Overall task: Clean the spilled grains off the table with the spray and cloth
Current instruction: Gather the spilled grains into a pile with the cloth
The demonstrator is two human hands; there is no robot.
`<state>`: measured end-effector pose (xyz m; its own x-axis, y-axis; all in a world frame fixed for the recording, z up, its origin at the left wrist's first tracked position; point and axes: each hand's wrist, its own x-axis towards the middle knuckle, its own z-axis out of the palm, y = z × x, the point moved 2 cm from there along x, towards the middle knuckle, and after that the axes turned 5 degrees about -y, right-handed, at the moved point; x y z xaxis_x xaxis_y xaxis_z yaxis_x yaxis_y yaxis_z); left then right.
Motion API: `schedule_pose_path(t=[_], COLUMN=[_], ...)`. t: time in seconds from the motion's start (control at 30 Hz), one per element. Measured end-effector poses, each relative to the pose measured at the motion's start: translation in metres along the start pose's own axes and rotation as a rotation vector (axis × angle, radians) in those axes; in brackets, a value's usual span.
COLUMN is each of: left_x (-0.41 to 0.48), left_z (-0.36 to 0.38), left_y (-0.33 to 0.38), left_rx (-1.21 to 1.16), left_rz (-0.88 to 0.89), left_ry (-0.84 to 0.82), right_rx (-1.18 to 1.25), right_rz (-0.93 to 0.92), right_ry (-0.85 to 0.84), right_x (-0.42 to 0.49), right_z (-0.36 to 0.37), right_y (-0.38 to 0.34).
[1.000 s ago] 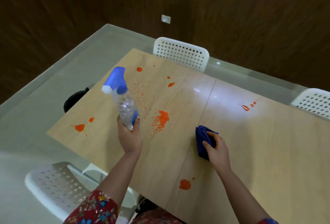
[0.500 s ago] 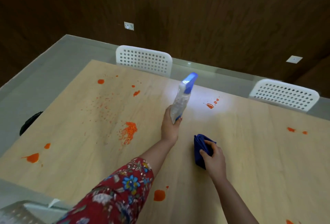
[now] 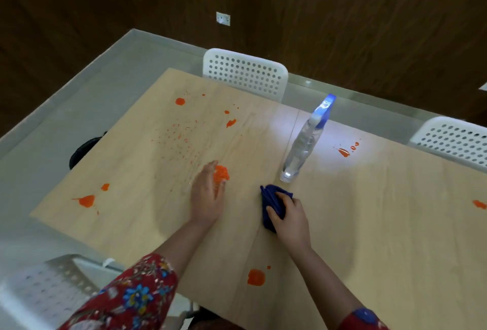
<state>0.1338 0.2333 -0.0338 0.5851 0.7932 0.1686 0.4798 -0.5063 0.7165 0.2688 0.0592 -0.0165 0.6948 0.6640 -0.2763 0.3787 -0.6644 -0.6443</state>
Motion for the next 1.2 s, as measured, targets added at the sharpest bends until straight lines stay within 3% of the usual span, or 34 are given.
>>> schedule_pose_path(t=[0.23,0.37,0.43,0.57,0.67,0.8,0.9,0.97,1.07,1.2], left_x=[-0.01,-0.016,-0.015,-0.012,-0.012,-0.01,-0.012,-0.011,-0.011,-0.009], left_z=[-0.059,-0.059,-0.058,-0.059,-0.057,-0.057,-0.057,-0.057,-0.056,-0.058], left_y=[-0.092,-0.104,-0.106,-0.107,-0.106,-0.106,-0.106,-0.107,-0.108,-0.107], left_rx=[0.346,0.35,0.341,0.358,0.352,0.336,0.314,0.3,0.297,0.277], left_rz=[-0.083,-0.208,-0.239,-0.247,-0.227,-0.23,-0.242,-0.239,-0.22,-0.202], left_ry=[0.026,0.052,0.053,0.036,0.036,0.064,0.08,0.094,0.094,0.098], right_rx=[0.137,0.081,0.112,0.116,-0.094,-0.281,-0.155,-0.056,-0.074,-0.101], right_rz=[0.168,-0.005,-0.104,0.029,0.096,-0.273,-0.413,-0.397,-0.2,-0.188], right_ry=[0.165,0.043,0.062,0.24,0.091,-0.175,-0.376,-0.252,0.016,0.038], right_x=[0.063,0.09,0.11,0.167,0.192,0.183,0.152,0.13,0.105,0.084], right_z=[0.047,0.054,0.049,0.036,0.031,0.039,0.045,0.04,0.034,0.056], right_y=[-0.066,-0.093,-0.099,-0.099,-0.102,-0.115,-0.112,-0.096,-0.065,-0.077])
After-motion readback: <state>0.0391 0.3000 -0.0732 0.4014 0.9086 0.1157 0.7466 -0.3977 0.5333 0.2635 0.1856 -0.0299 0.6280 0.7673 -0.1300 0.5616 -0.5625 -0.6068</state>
